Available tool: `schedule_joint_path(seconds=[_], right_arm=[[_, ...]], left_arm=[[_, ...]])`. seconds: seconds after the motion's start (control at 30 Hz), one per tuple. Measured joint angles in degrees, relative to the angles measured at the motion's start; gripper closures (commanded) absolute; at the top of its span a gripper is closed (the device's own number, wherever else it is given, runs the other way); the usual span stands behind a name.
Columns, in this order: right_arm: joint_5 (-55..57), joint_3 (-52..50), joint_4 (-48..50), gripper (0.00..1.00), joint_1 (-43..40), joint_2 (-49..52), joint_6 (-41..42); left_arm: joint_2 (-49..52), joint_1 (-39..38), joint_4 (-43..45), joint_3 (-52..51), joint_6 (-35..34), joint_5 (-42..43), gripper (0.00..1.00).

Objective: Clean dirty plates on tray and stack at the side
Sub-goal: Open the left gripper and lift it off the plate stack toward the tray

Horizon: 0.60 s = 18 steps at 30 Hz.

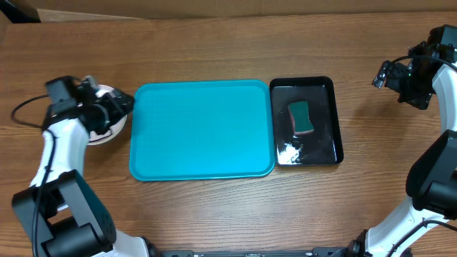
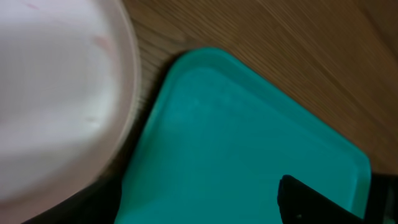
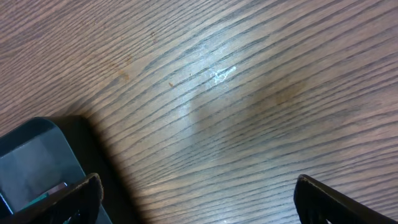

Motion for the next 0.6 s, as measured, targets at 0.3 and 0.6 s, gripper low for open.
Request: schedule_joint_path(seconds=[0.3, 0.6], right_arm=[[0.0, 0.0, 0.0, 0.0, 0.0, 0.0, 0.0], [0.0, 0.0, 0.0, 0.0, 0.0, 0.0, 0.0]], left_arm=[[0.0, -13.0, -4.5, 0.0, 0.2, 0.4, 0.0], [0.0, -23.3, -4.7, 0.0, 0.5, -0.5, 0.0]])
